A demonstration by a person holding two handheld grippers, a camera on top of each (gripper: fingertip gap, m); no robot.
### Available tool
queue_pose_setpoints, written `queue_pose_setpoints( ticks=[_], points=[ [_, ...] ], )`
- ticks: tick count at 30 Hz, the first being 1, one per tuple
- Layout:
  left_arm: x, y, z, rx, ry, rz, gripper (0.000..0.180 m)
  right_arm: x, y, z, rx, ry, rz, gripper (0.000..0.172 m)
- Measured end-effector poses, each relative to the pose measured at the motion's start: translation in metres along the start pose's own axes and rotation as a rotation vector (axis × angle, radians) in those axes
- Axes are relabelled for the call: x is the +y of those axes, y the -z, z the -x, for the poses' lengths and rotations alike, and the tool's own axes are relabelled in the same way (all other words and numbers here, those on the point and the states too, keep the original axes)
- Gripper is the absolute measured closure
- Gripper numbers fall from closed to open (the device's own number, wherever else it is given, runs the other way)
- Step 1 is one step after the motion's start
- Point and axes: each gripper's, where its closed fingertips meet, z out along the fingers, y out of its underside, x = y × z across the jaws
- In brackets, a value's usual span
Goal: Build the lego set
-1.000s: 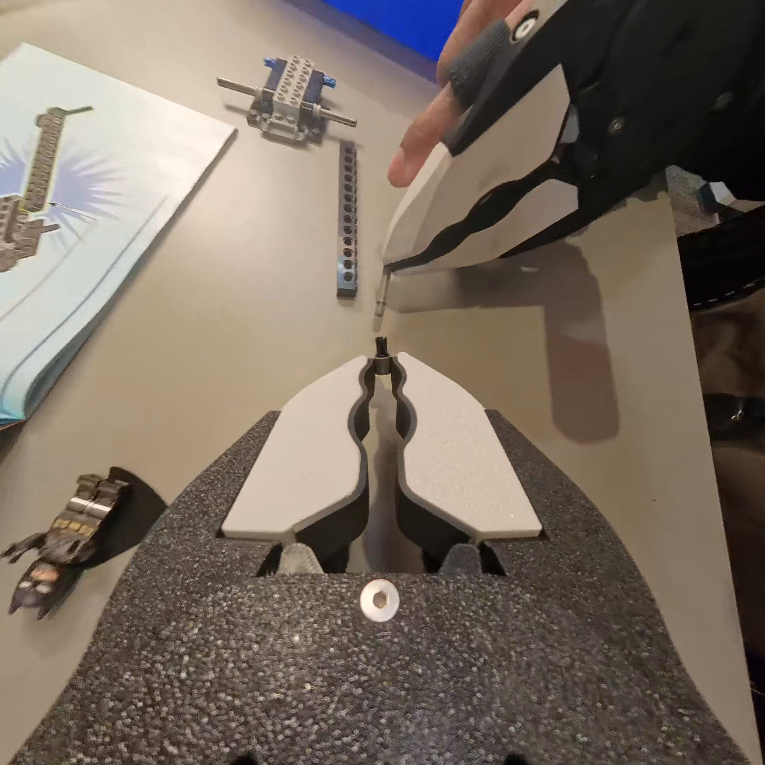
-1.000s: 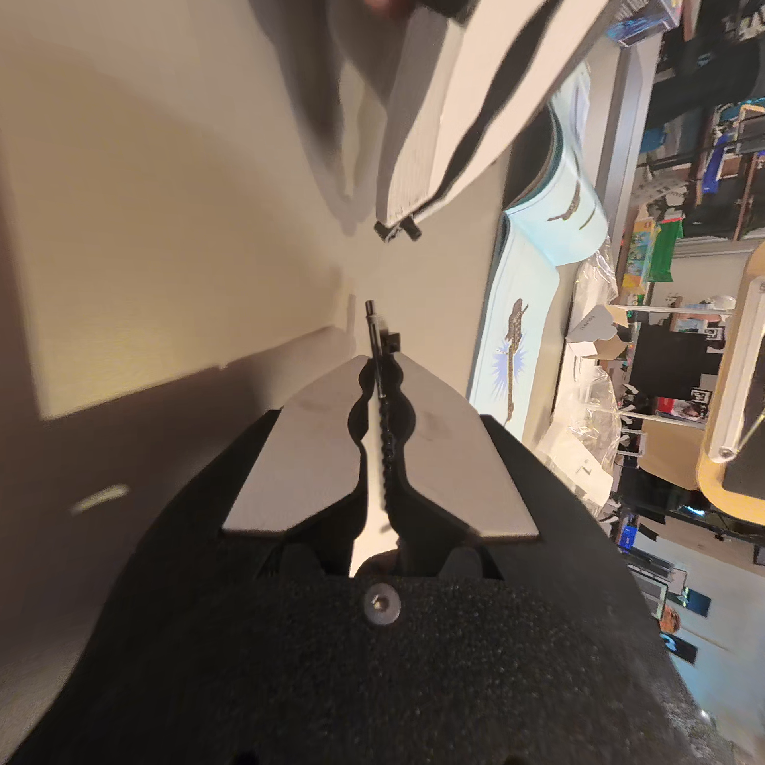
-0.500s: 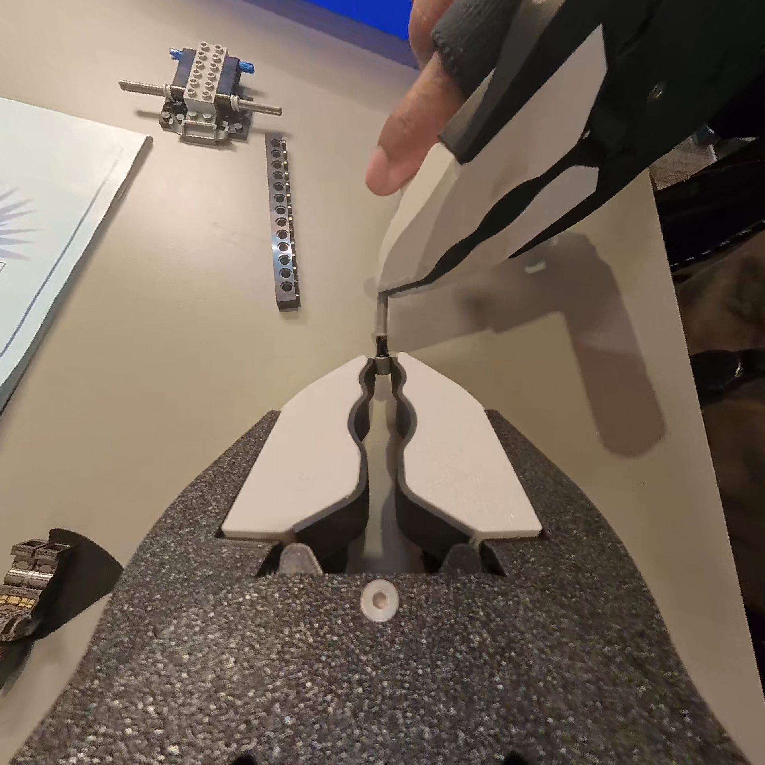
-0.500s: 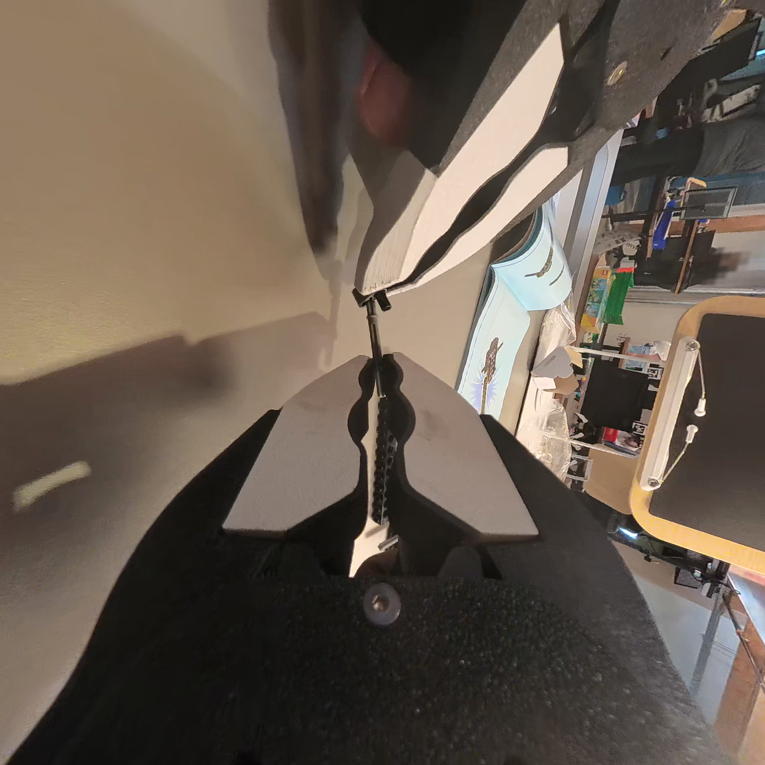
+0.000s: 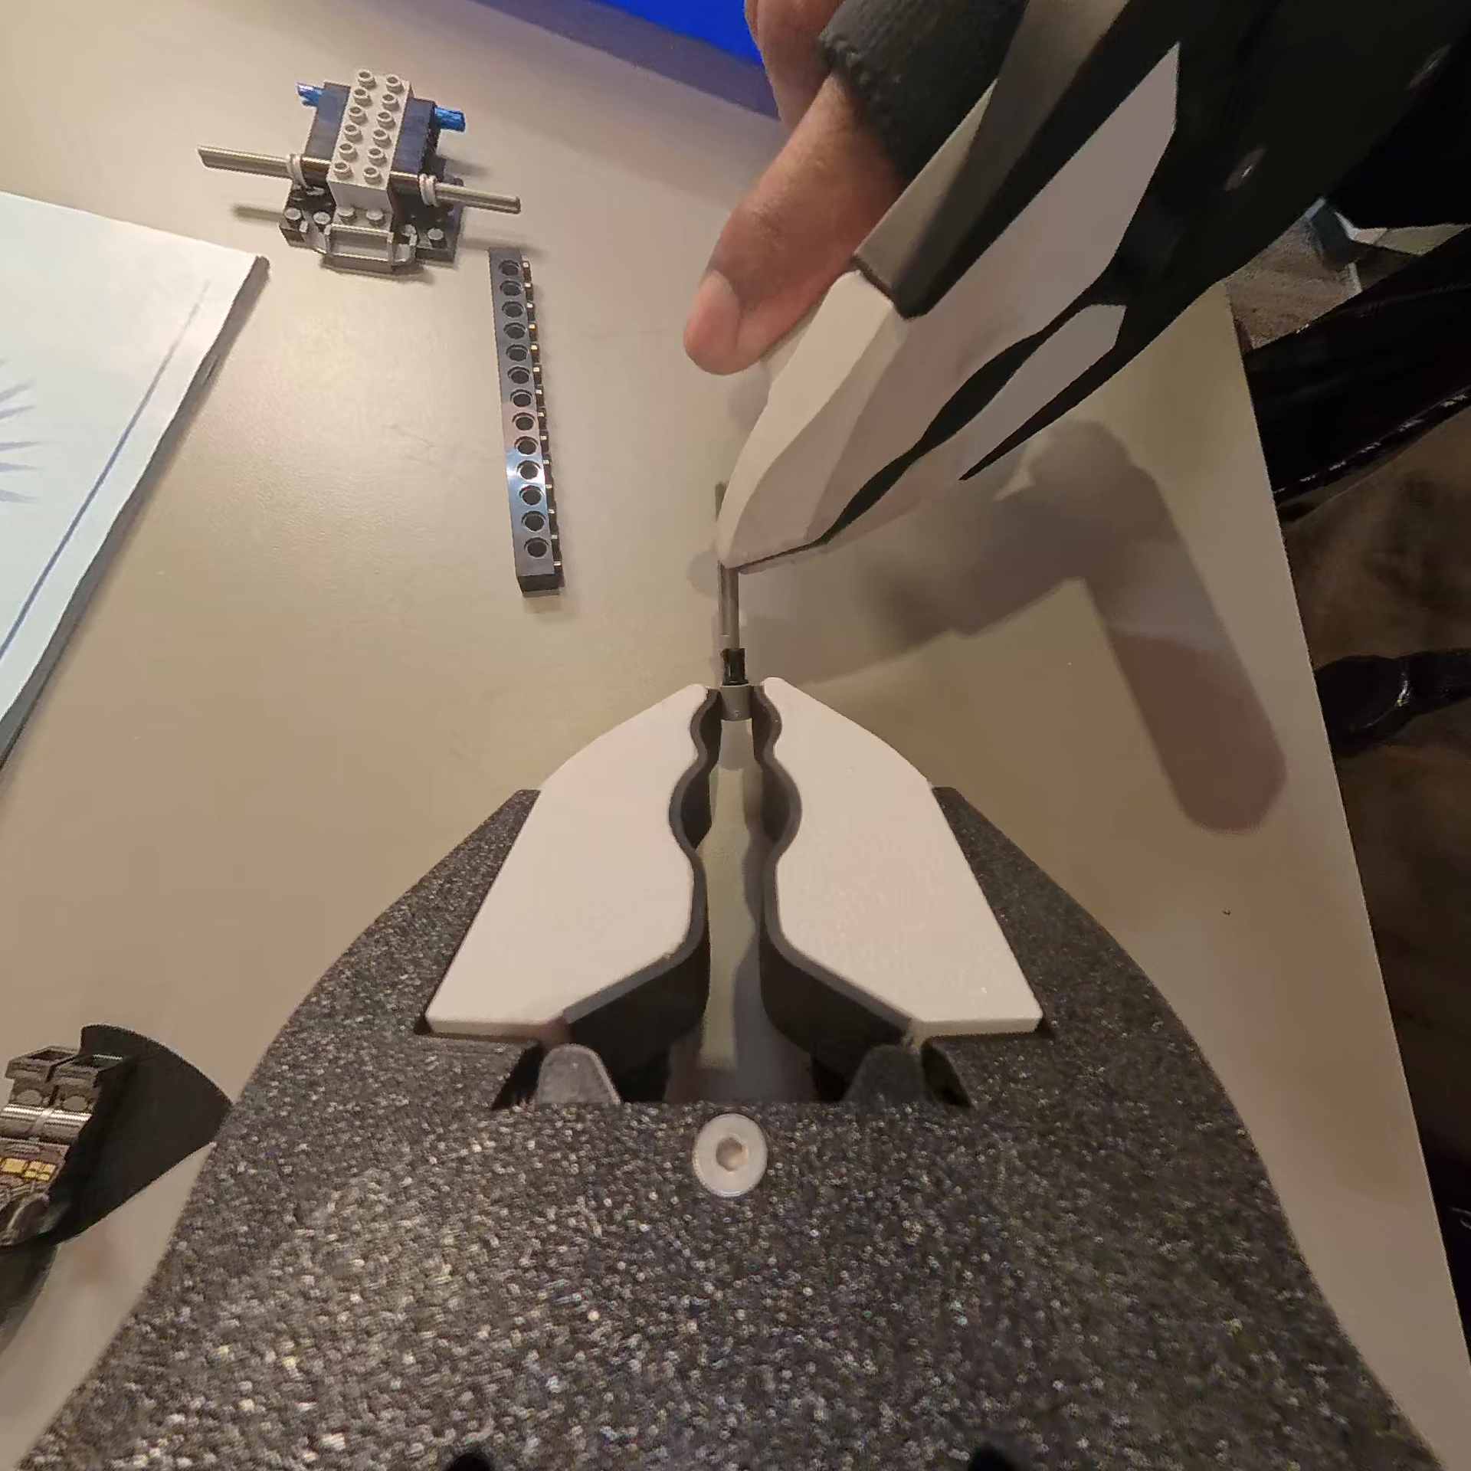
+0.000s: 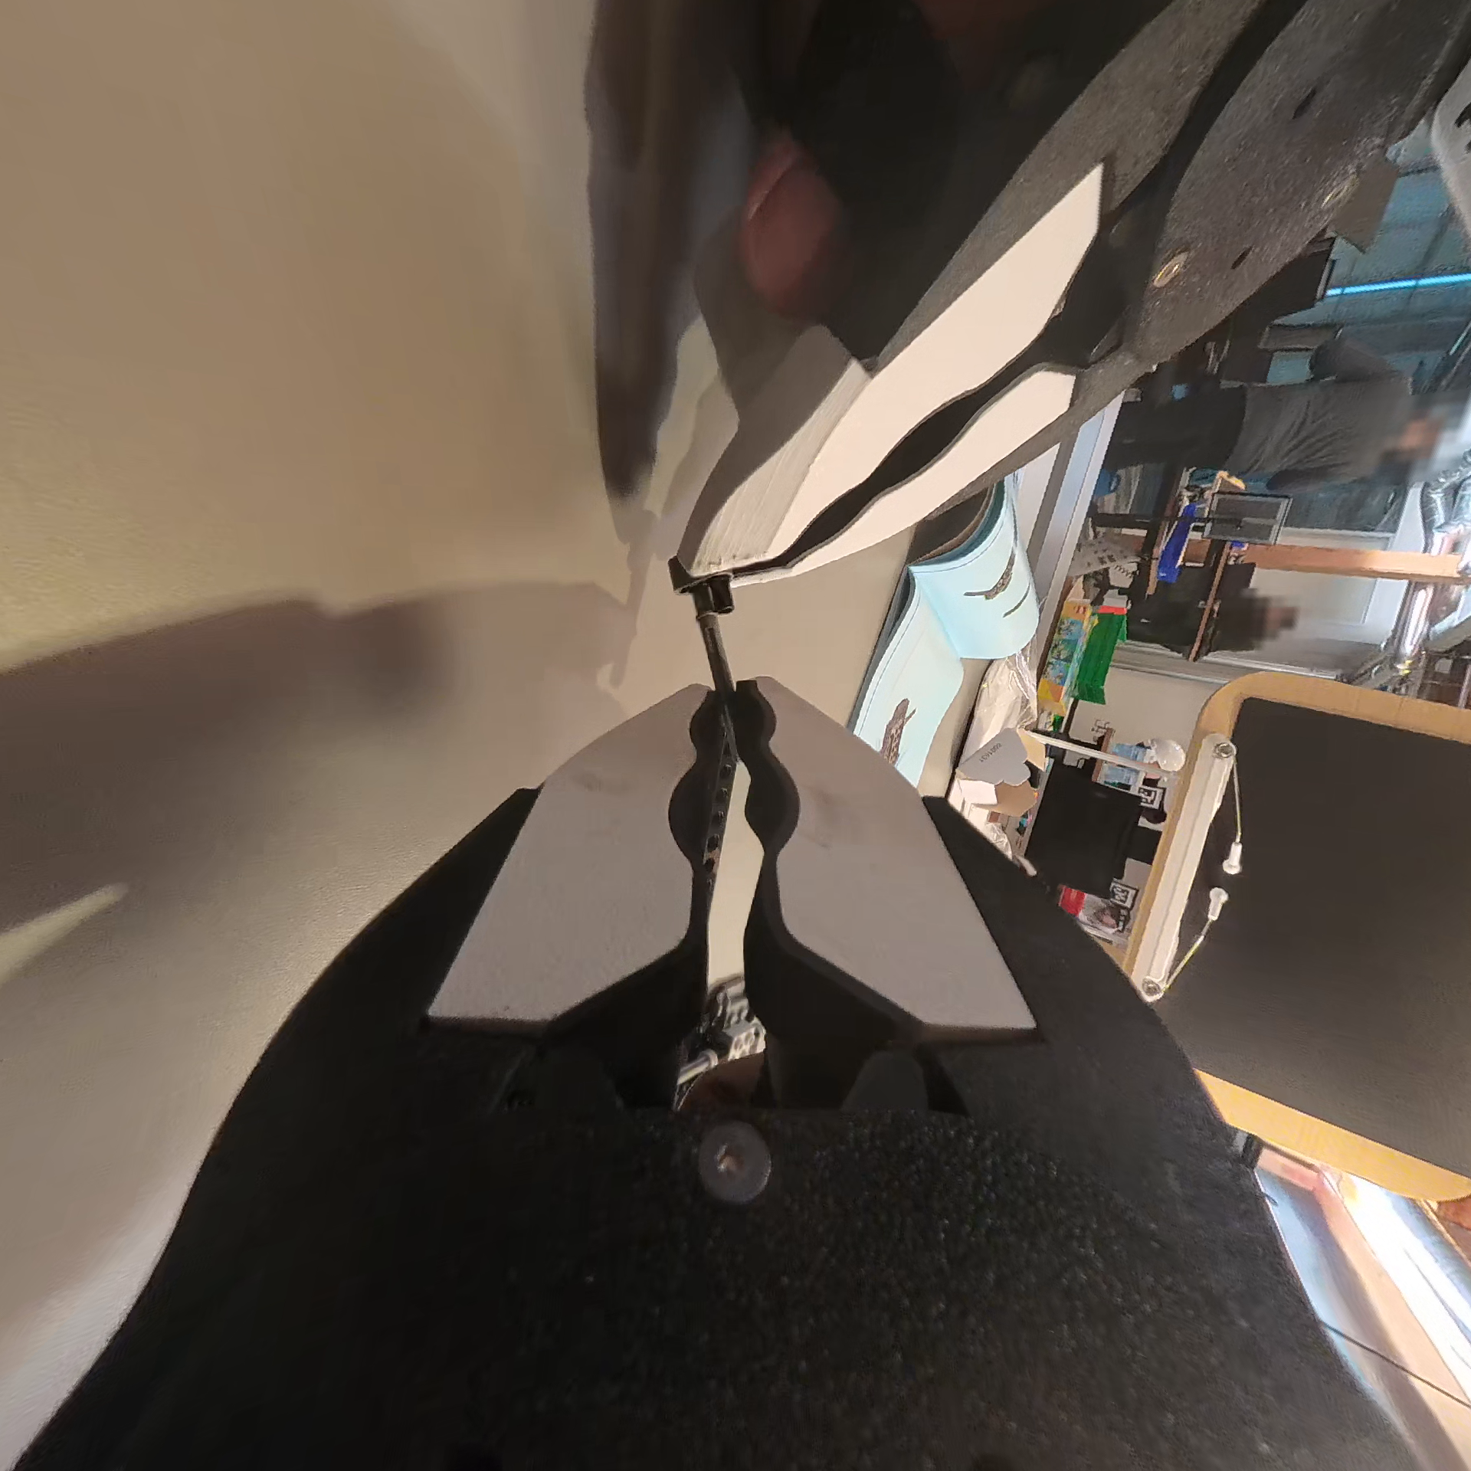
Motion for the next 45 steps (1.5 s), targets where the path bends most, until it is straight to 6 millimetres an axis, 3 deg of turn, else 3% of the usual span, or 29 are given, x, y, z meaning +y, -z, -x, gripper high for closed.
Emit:
queue_pose_setpoints(
  ticks=[27,39,45],
  points=[
    [0.013,-0.009,-0.001,-0.023,-0.002,0.112,0.173,-0.002,-0.007,0.013,0.029,-0.064,-0.105,0.168],
    [0.011,-0.011,0.000,-0.045,-0.035,0.106,0.174,-0.004,-0.009,0.011,0.065,-0.066,-0.118,0.168],
    [-0.001,-0.007,0.000,-0.051,-0.040,0.027,0.174,0.003,-0.009,0.001,0.132,-0.109,-0.115,0.167]
  ],
)
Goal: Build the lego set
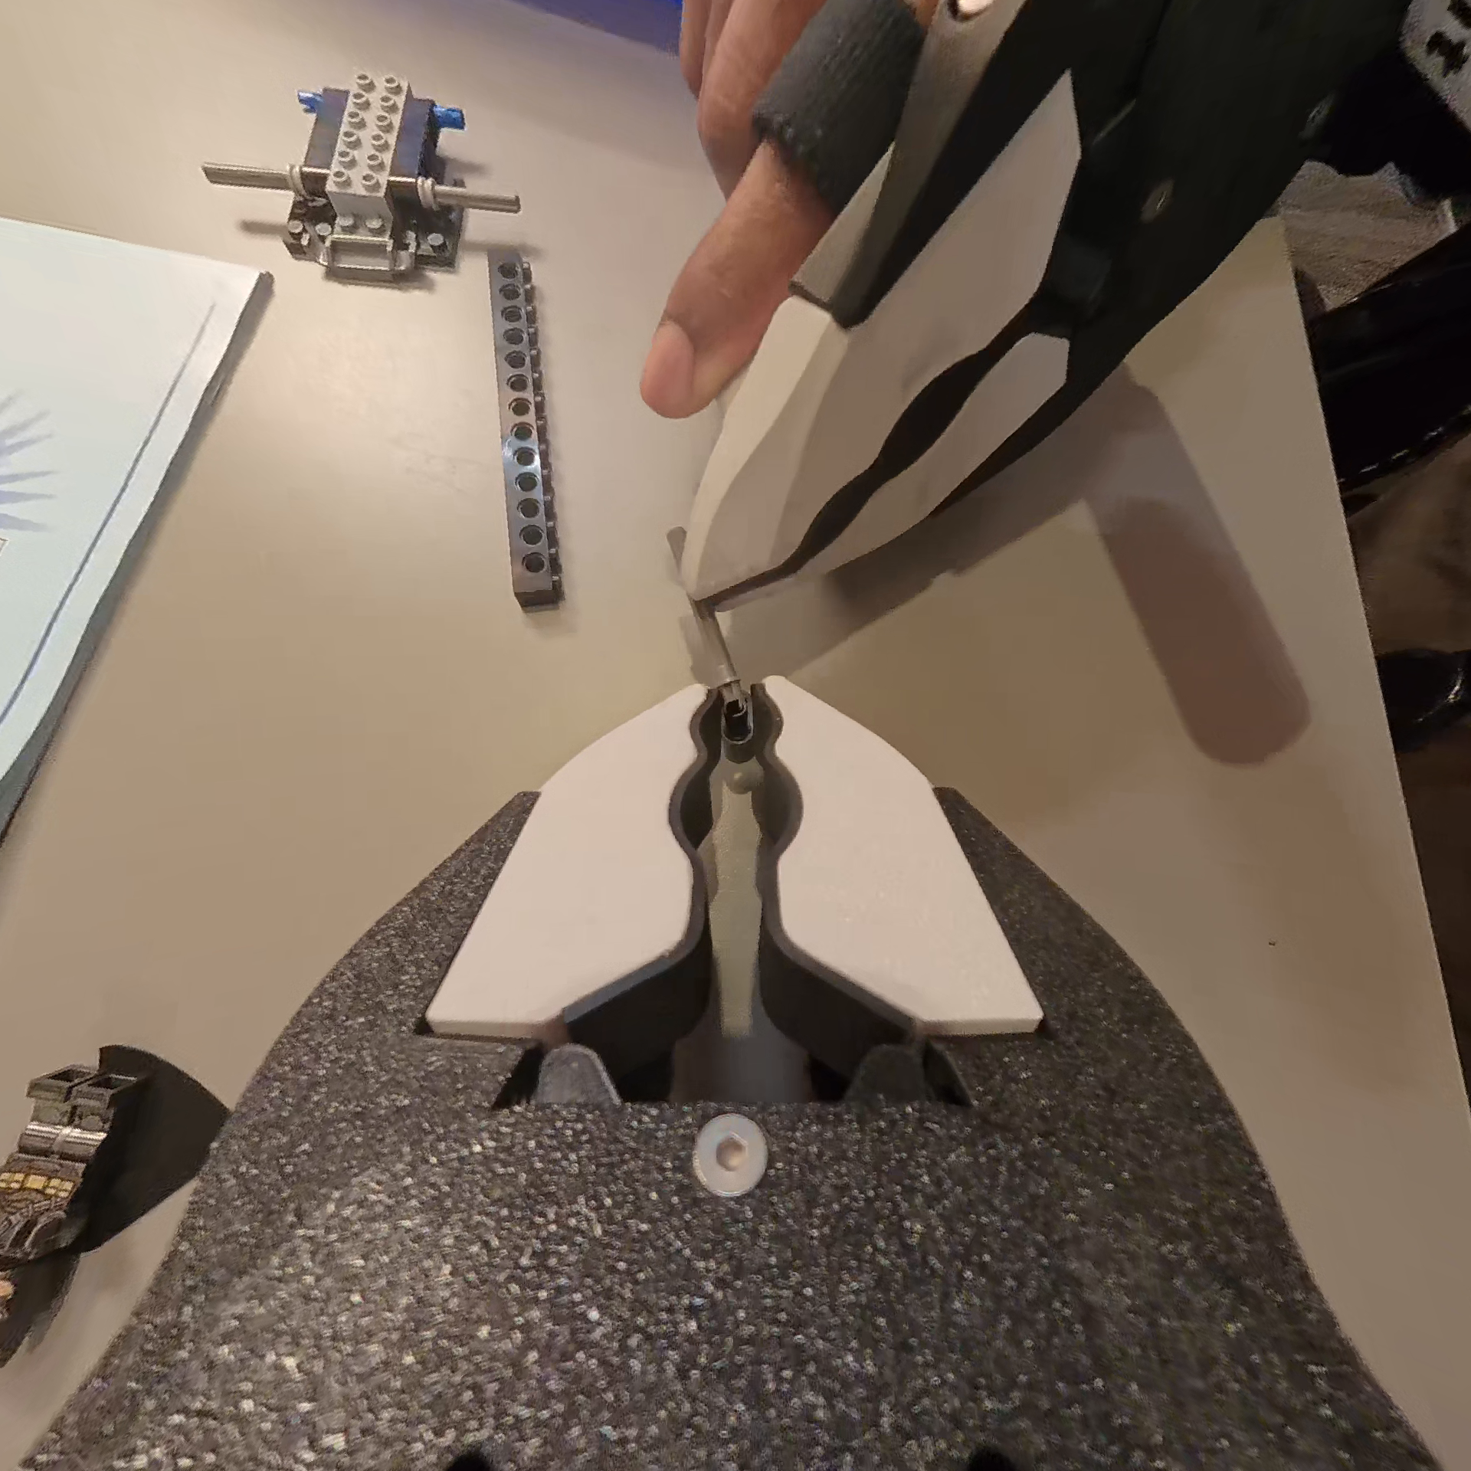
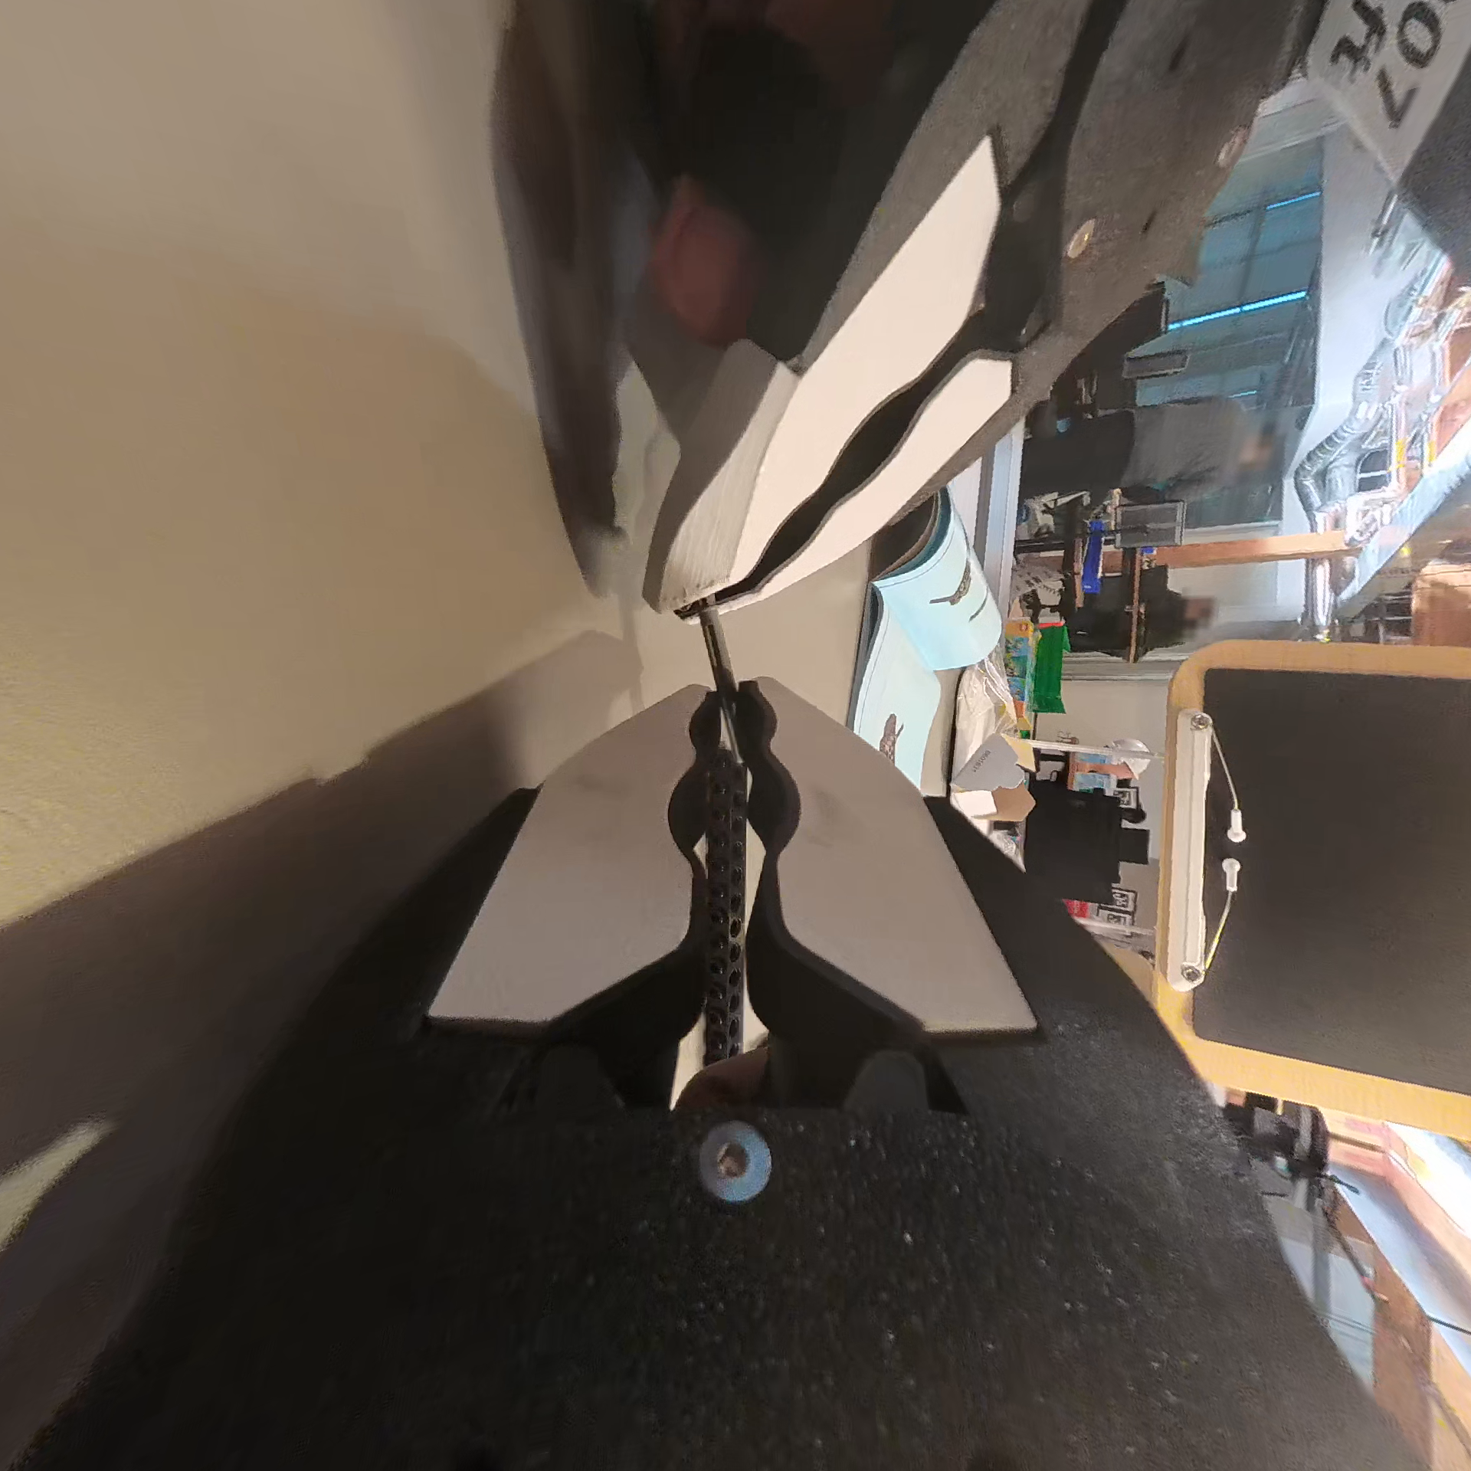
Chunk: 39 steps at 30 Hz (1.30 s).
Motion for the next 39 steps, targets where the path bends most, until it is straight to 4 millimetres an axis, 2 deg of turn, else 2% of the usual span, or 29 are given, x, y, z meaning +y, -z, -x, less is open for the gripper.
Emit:
queue_pose_setpoints(
  ticks=[9,12,15,18,23,27,29,32,36,39],
  points=[
    [-0.002,0.001,0.004,-0.021,0.010,-0.016,0.173,0.003,0.001,-0.009,0.033,-0.083,-0.030,0.166],
    [0.002,-0.002,0.005,-0.031,0.019,0.014,0.173,0.009,0.002,-0.012,0.028,-0.131,-0.011,0.163],
    [0.006,-0.004,0.011,-0.067,0.046,0.047,0.174,0.028,0.006,-0.018,0.008,-0.298,0.081,0.157],
    [0.008,-0.004,0.013,-0.070,0.072,0.058,0.174,0.051,0.013,-0.014,-0.019,-0.548,0.208,0.152],
    [0.009,-0.005,0.014,-0.075,0.087,0.065,0.173,0.057,0.028,0.001,-0.097,-0.949,0.236,0.140],
    [0.009,-0.006,0.013,-0.078,0.074,0.068,0.173,0.066,0.021,0.012,-0.141,-1.025,0.315,0.131],
    [0.009,-0.007,0.013,-0.080,0.064,0.071,0.174,0.070,0.016,0.015,-0.168,-1.027,0.355,0.137],
    [0.010,-0.007,0.012,-0.080,0.054,0.075,0.173,0.072,0.012,0.018,-0.195,-1.017,0.392,0.166],
    [0.010,-0.007,0.011,-0.078,0.053,0.075,0.173,0.074,0.010,0.018,-0.191,-0.974,0.417,0.169],
    [0.011,-0.006,0.011,-0.081,0.055,0.075,0.173,0.070,0.007,0.017,-0.197,-1.016,0.357,0.169]
  ],
)
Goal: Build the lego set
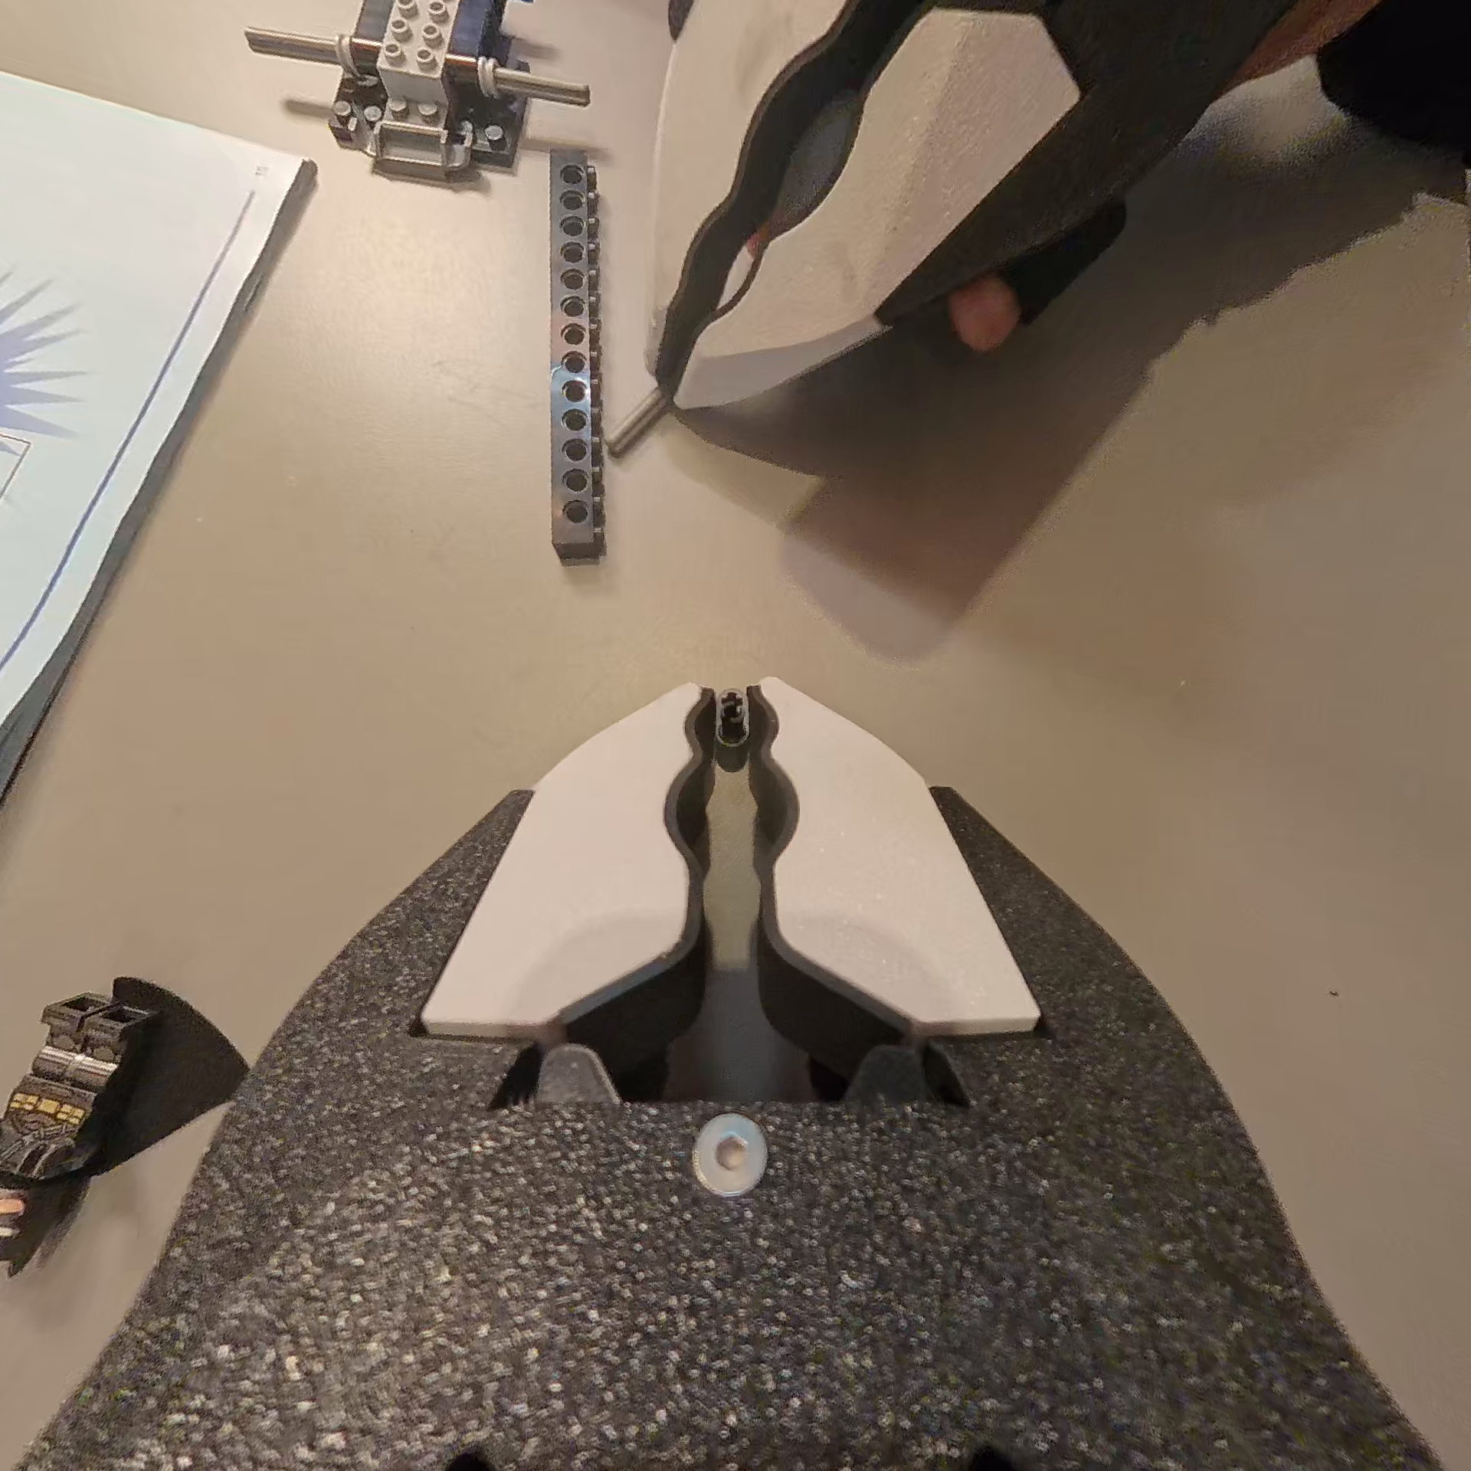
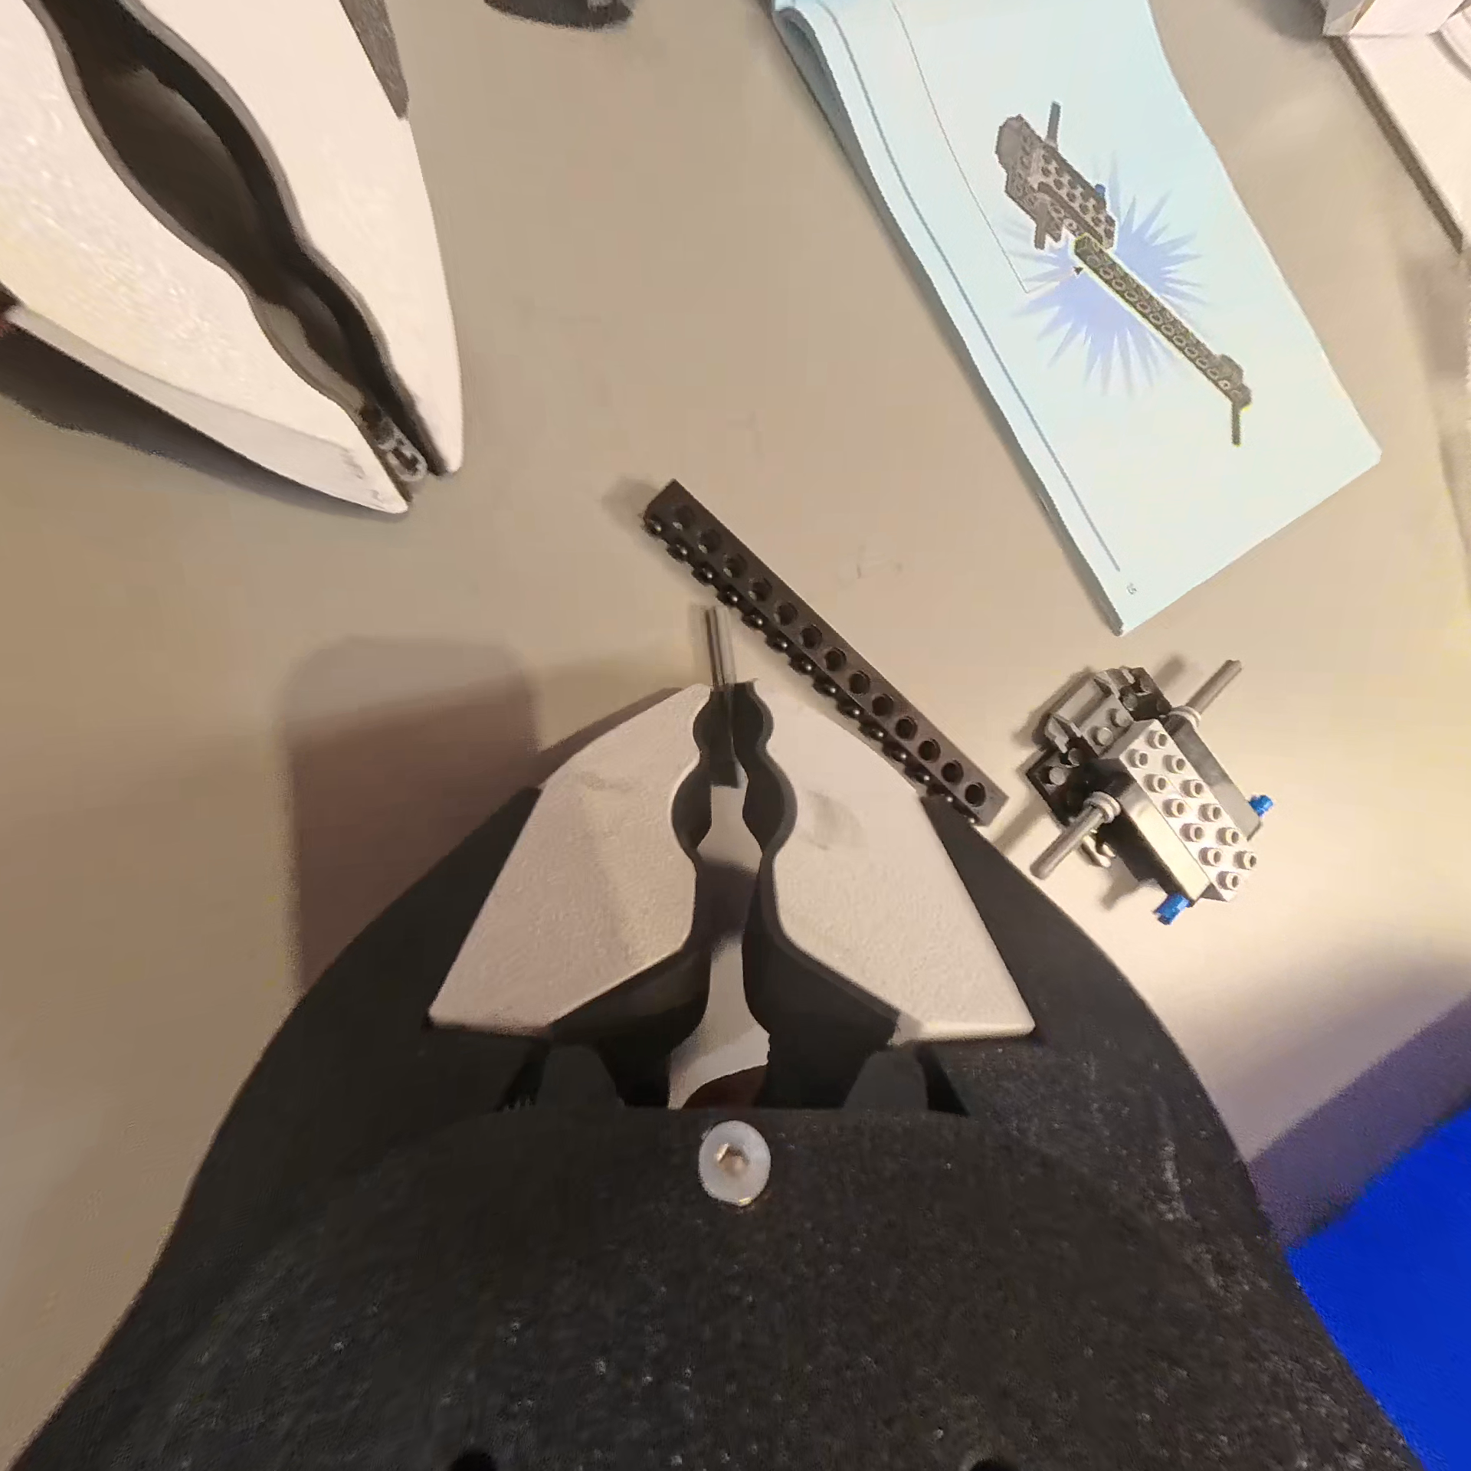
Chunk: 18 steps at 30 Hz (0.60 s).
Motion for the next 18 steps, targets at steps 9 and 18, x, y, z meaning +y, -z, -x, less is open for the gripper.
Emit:
queue_pose_setpoints(
  ticks=[9,18],
  points=[
    [-0.002,0.007,0.003,0.010,0.048,-0.041,0.153,-0.037,0.021,0.013,-0.156,-0.091,-0.270,0.171],
    [-0.058,0.043,0.008,0.039,0.119,-0.445,0.154,-0.073,0.042,0.029,-0.384,-0.248,-0.496,0.171]
  ],
)
